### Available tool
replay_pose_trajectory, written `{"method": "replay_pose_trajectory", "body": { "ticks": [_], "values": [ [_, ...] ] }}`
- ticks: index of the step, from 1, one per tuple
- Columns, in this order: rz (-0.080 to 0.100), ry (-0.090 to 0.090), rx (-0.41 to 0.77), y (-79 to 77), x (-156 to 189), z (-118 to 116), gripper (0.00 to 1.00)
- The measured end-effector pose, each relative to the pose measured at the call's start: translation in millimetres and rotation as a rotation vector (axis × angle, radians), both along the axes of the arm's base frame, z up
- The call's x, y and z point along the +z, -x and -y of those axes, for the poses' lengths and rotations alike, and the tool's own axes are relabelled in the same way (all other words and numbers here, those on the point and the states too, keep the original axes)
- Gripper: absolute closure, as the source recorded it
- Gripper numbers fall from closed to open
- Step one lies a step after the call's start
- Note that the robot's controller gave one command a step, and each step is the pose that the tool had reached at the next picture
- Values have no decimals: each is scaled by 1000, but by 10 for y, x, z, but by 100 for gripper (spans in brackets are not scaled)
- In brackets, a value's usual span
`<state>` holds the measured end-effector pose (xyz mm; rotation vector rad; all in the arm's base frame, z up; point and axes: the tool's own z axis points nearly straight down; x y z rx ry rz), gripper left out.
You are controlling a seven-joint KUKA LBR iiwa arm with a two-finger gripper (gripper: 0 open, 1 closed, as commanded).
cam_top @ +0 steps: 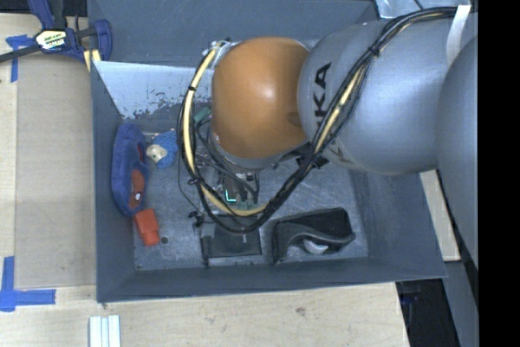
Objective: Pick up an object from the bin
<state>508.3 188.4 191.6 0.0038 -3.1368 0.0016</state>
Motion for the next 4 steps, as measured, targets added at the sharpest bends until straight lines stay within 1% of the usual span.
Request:
{"method": "replay_pose_trajectory", "body": {
  "ticks": [1,2,3,4],
  "values": [
    [0,3,-121,161,-1256,619,0],
    [10,-2,-154,211,-901,706,0],
    [9,-1,-215,187,-871,929,0],
    [3,1,-373,158,-1226,860,0]
  ]
}}
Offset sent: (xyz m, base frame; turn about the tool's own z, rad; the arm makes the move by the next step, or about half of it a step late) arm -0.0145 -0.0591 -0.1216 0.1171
